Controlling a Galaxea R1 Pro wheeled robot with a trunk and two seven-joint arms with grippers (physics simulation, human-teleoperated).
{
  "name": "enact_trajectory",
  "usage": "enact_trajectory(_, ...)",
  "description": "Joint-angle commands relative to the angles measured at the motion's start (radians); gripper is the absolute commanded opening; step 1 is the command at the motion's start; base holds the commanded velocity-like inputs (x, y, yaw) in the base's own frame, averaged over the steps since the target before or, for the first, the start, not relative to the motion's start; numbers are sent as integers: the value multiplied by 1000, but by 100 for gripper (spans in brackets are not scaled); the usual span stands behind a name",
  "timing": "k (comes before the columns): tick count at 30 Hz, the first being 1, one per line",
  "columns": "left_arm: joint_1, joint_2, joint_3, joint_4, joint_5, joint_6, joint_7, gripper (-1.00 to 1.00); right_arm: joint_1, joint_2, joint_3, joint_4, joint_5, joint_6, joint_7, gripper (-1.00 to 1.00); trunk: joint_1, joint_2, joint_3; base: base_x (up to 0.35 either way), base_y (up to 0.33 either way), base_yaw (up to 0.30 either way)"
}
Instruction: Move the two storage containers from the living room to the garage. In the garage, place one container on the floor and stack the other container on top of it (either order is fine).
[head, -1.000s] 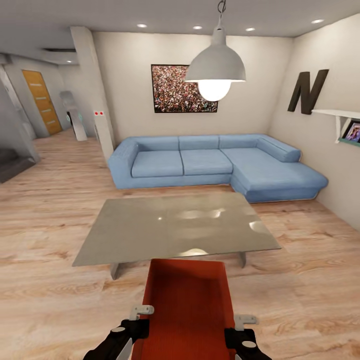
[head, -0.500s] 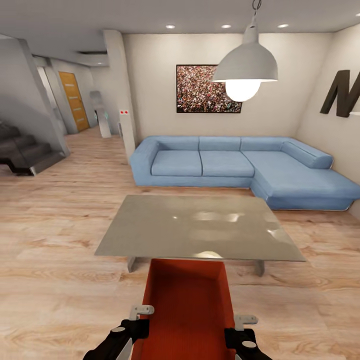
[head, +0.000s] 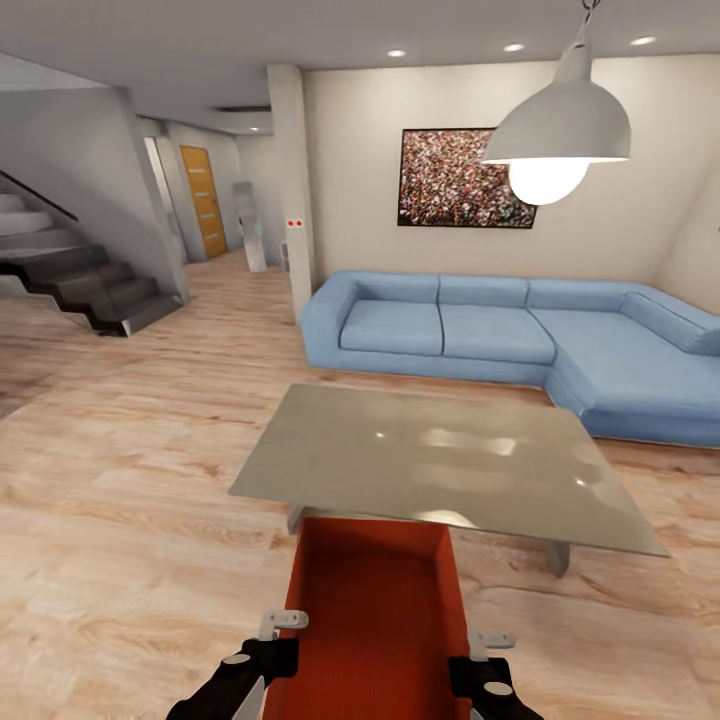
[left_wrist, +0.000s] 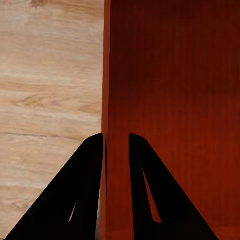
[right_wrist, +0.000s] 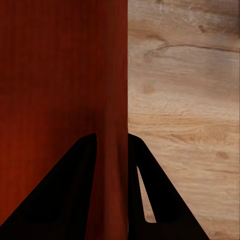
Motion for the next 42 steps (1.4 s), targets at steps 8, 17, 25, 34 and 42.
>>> enact_trajectory(8,0,8,7,-2,-14,6,9,-100,-1,-7,-7,-1,2,-3,-15,-100,0,-2,-2,0,0,271)
enact_trajectory(17,0,8,7,-2,-14,6,9,-100,-1,-7,-7,-1,2,-3,-15,-100,0,-2,-2,0,0,271)
enact_trajectory(25,0,8,7,-2,-15,6,9,-100,-1,-7,-7,-1,2,-3,-15,-100,0,-2,-2,0,0,271)
enact_trajectory(34,0,8,7,-5,-14,6,10,-100,-1,-7,-7,-1,2,-3,-15,-100,0,-2,-2,0,0,271)
enact_trajectory(42,0,8,7,-11,-14,6,11,-100,-1,-7,-7,-1,2,-3,-15,-100,0,-2,-2,0,0,270)
